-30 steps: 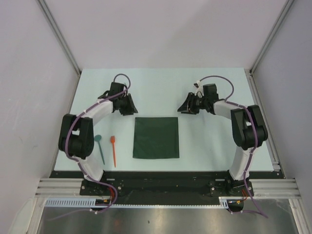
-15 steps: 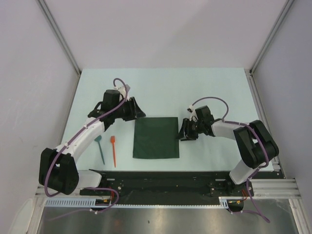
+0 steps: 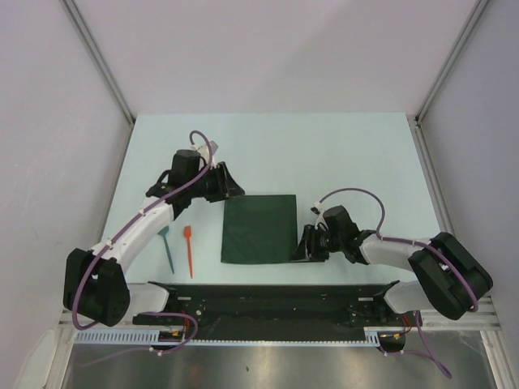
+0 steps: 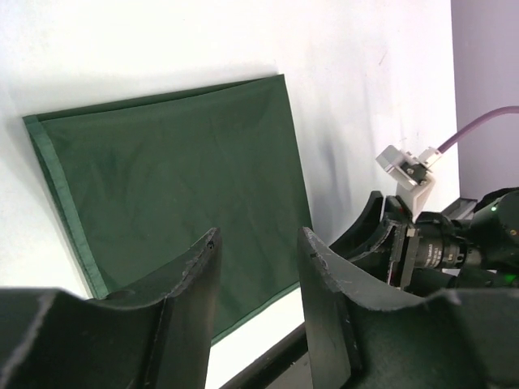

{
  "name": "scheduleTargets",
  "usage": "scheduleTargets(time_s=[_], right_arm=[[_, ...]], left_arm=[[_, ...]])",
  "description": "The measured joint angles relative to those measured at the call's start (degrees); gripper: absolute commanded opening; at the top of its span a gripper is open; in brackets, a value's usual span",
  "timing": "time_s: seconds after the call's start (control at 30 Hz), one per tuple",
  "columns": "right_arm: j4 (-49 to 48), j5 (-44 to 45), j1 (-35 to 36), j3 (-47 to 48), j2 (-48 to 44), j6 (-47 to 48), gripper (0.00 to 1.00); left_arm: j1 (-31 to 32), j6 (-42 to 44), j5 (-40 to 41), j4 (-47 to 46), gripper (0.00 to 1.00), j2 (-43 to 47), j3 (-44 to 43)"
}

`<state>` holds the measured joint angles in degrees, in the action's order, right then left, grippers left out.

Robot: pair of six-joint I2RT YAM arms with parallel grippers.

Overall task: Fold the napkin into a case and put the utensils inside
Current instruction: Fold the top corner of the square-folded napkin at the center of the board.

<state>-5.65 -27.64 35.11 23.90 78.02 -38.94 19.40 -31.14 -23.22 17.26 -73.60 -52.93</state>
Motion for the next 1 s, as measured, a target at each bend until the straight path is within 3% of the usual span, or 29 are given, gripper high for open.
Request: scheduleTargets(time_s=[0.23,0.3,0.37,0.53,0.73,0.9,1.0], right_arm=[[-5.3,0.3,0.9,-2.6,0.7,-4.0,0.21],[-6.1,0.3,0.7,-2.8,1.2,-4.6,0.07],[-6.2,0.5,0.0,-3.1,1.6,-5.1,0.0],[-4.8,-0.4,-5.3,-3.2,1.5,-4.7,0.0],[2.6,0.6,-18.0,1.9,2.8,1.2,0.01],[10.8,2.1,-24.9,17.7,13.4,4.8,0.02],[14.5,2.1,-27.3,32.6,24.0,8.4,0.03]], left_arm=[[0.7,-0.4,0.0,0.0,0.47,0.0,-1.0],[0.7,-0.4,0.0,0.0,0.47,0.0,-1.0],[0.7,-0.3,0.1,0.0,0.48,0.0,-1.0],[0.7,-0.3,0.1,0.3,0.49,0.0,-1.2],[0.7,0.0,0.0,0.9,0.54,-1.9,-3.4],[0.9,0.3,-0.9,1.2,0.66,-5.9,-4.9],[1.4,0.7,-1.1,2.2,0.7,-8.0,-5.0]])
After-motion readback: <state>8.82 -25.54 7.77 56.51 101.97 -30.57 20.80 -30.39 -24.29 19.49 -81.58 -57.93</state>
